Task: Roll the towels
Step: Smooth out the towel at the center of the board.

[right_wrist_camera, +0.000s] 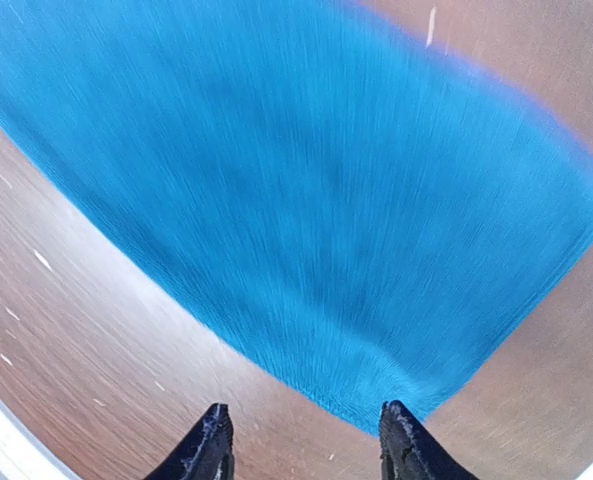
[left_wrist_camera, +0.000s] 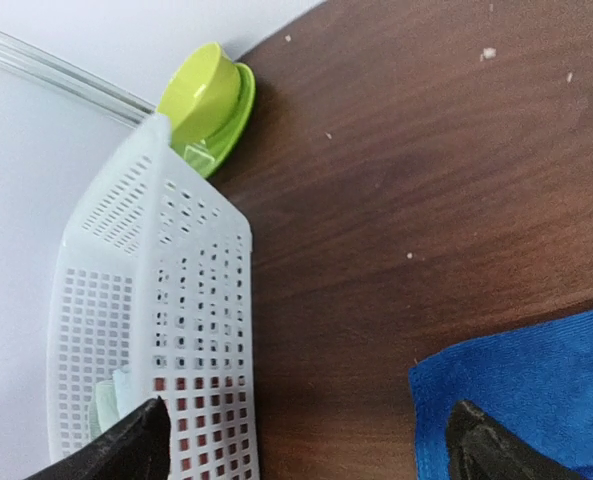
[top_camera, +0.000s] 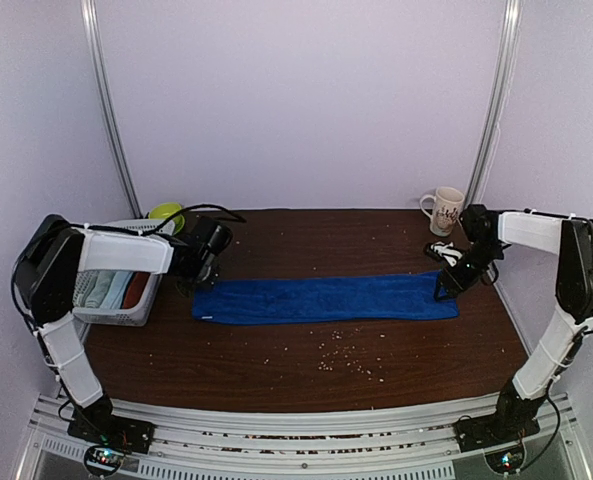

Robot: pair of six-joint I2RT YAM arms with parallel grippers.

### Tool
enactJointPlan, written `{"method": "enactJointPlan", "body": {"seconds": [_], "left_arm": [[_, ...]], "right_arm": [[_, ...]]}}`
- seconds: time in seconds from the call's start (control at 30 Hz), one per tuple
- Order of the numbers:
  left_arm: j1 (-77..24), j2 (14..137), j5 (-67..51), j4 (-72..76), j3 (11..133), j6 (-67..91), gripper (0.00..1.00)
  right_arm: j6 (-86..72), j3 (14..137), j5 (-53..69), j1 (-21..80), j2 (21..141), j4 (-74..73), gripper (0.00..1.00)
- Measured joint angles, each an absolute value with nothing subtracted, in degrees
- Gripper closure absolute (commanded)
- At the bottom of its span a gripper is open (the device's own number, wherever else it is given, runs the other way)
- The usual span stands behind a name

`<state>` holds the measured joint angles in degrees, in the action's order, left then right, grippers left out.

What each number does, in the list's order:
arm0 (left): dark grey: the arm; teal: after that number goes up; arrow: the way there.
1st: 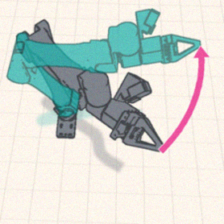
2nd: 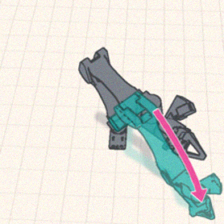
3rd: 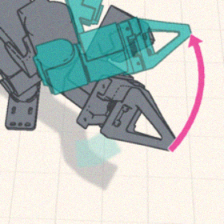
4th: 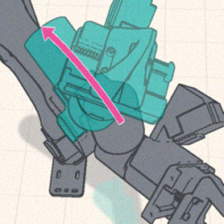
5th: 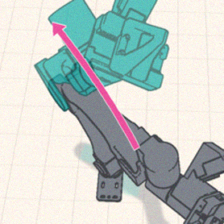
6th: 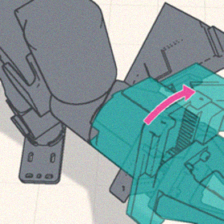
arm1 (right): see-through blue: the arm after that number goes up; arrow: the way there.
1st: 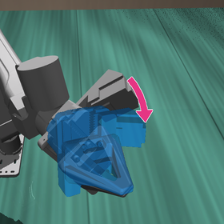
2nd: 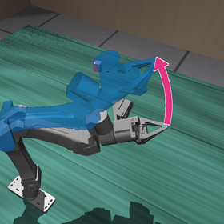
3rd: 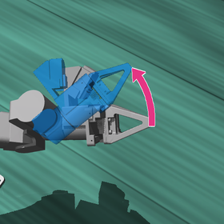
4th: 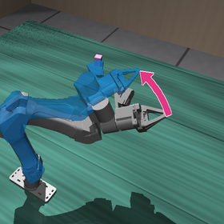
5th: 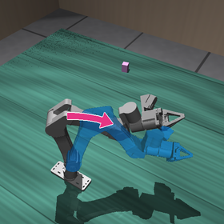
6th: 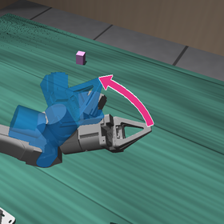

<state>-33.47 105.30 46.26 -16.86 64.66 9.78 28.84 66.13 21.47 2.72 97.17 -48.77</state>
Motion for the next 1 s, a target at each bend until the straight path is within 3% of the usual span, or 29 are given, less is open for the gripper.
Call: {"method": "enactJointPlan", "body": {"seconds": [0.27, 0.53, 1.0], "left_arm": [[-37.26, 93.41, 40.82, -18.11, 59.79, 12.82, 0.02], [-38.63, 98.45, 40.62, -23.09, 55.53, 15.62, 0.02], [-38.85, 103.57, 44.77, -24.05, 55.88, 17.23, 0.07]], "right_arm": [[28.53, 76.23, 26.06, 4.29, 99.72, -47.92, 0.5], [26.13, 77.17, 25.76, 6.68, 108.64, -44.12, 0.5], [21.8, 74.96, 19.25, 7.97, 110.87, -37.67, 0.51]]}}
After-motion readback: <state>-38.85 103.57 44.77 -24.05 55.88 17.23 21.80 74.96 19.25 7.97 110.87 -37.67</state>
